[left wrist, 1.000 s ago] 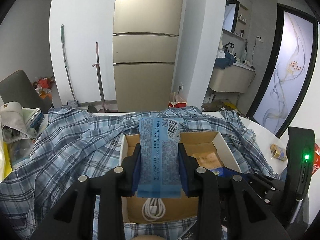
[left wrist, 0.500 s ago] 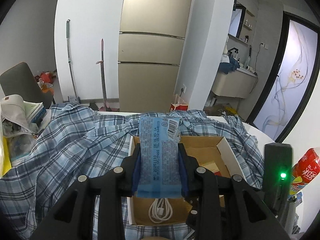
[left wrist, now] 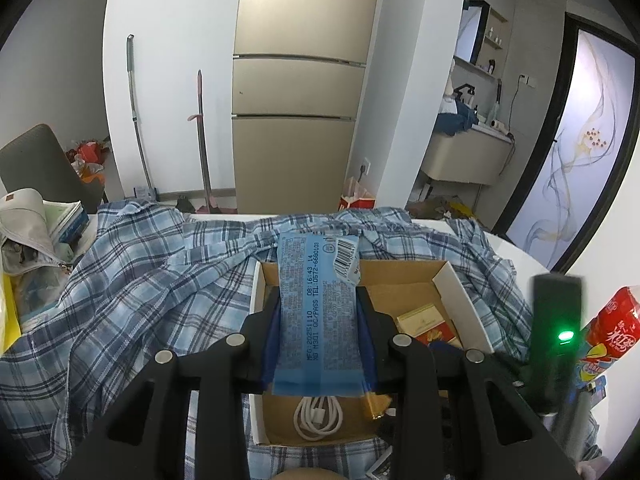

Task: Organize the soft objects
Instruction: 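Lower the blue item with the left tool while the right lowers the blue-and-gold pack into the box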

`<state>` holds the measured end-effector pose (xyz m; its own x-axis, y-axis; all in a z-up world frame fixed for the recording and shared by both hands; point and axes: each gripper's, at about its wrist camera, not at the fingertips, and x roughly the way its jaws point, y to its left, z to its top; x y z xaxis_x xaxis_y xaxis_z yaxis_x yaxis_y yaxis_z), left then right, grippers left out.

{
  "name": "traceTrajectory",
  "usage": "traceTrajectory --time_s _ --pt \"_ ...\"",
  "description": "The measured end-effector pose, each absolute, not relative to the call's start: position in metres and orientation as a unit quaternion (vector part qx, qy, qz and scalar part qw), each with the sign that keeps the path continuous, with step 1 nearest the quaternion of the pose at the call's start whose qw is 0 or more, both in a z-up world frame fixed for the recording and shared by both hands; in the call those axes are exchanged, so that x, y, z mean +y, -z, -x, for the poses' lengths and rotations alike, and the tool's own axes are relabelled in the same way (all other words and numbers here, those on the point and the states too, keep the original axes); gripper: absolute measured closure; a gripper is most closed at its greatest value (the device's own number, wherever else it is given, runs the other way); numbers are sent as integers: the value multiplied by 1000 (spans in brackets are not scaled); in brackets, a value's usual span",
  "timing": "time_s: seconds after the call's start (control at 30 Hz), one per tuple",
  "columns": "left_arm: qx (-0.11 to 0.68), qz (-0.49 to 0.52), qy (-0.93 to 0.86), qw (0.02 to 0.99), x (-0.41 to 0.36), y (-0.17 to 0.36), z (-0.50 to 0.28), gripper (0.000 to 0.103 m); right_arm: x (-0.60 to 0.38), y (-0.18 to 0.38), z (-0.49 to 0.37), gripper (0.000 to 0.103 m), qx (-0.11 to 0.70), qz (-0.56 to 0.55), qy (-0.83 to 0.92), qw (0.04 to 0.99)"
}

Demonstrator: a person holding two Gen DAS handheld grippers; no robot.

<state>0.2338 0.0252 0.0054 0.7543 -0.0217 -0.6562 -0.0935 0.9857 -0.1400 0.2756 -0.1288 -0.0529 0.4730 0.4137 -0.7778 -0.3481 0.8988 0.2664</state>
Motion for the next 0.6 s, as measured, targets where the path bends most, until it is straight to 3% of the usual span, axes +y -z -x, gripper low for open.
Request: traceTrajectory --time_s 0.33,0.4,0.43,0.6 --pt "397 80 -20 914 22 24 -249 68 -164 14 -271 29 394 -5 -162 905" --pt "397 74 -25 914 21 27 -250 54 -173 13 -274 29 396 -17 -159 904" --pt "390 65 -33 918 20 26 -249 40 -175 13 -277 29 396 -20 -157 904" --pt "377 60 -40 924 22 21 -246 35 -185 8 -278 29 393 -29 -151 906"
